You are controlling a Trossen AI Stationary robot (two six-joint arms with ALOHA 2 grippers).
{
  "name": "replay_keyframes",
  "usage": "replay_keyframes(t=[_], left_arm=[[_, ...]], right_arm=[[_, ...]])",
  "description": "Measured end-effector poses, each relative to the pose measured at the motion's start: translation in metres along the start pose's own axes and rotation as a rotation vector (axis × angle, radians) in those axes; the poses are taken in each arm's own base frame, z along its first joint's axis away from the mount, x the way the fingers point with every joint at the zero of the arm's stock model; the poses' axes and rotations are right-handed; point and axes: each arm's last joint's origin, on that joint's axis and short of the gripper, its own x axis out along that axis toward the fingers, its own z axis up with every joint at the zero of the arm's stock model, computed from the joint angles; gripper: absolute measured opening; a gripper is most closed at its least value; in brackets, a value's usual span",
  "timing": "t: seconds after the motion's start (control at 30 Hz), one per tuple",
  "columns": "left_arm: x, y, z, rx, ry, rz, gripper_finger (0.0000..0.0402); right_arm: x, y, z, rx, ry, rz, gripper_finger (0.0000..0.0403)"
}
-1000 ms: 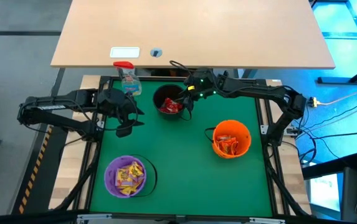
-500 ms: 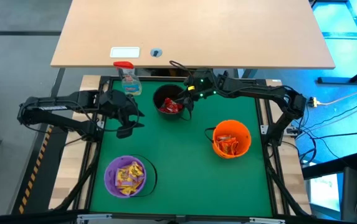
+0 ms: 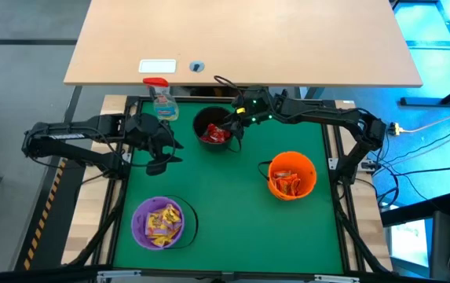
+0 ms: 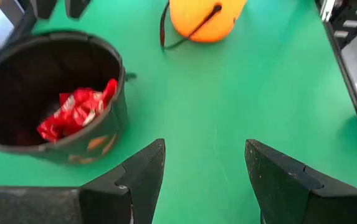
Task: Sort candy
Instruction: Return to Home Position
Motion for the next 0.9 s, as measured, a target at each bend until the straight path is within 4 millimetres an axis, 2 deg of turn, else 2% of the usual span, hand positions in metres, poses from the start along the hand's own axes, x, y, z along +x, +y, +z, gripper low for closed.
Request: replay_keyframes(t=[0.2,0.9], left_arm=[[-0.0002,-0.0006,0.0068,0.006,-0.070,-0.006,0.0211],[-0.0002,-0.0005,0.0064,0.006,-0.066,-0.005,0.0211]], right_arm=[[0.0000,-0.0001,0.0001,0.000,0.000,-0.001,0.0209],[0.0000,-0.0002,0.0001,0.000,-0.001,-0.001,0.0209]])
